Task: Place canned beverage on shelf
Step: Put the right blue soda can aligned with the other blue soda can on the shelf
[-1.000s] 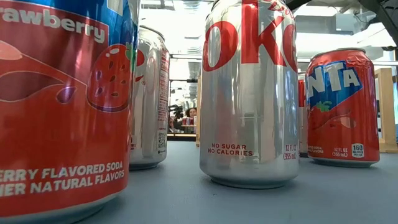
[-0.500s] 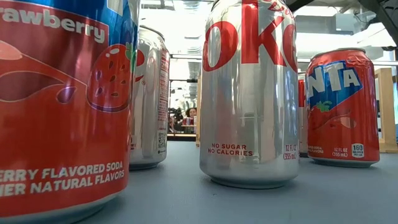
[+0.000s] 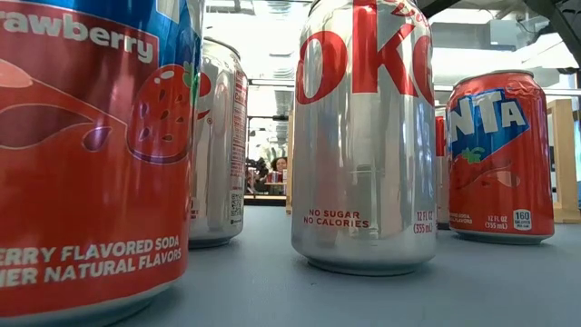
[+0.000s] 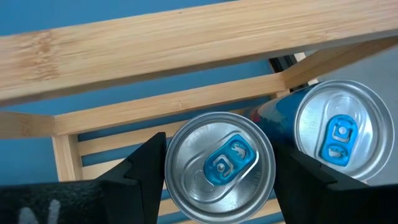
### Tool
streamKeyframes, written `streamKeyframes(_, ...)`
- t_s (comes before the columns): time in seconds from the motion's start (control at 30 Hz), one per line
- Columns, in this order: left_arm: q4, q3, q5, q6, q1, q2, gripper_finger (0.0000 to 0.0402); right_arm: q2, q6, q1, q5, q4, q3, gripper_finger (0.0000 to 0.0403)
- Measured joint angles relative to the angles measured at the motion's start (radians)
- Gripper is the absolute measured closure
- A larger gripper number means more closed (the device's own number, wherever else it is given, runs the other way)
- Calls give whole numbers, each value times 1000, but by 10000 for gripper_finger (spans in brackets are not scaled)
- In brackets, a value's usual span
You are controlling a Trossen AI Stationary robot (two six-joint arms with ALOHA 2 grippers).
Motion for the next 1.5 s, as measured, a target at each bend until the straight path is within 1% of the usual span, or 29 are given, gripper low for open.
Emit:
streamKeyframes(0.17,0,0,0,0,0,0,60,0,-12,0,-30,-4,0,162)
streamKeyframes(0.33,0,0,0,0,0,0,60,0,-32,2,-39,-9,3,162)
streamKeyframes(1.07,-14,0,0,1,0,0,60,0,-60,7,-5,-39,5,160)
streamKeyframes(1.13,-14,0,0,1,0,0,60,0,-60,7,-3,-41,6,152)
streamKeyframes(1.27,-14,0,0,1,0,0,60,2,-63,7,4,-54,5,123)
streamKeyframes(1.37,-14,0,0,1,0,0,60,2,-63,7,5,-110,27,102)
streamKeyframes(1.5,-14,0,0,9,0,0,60,2,-55,12,5,-146,70,90)
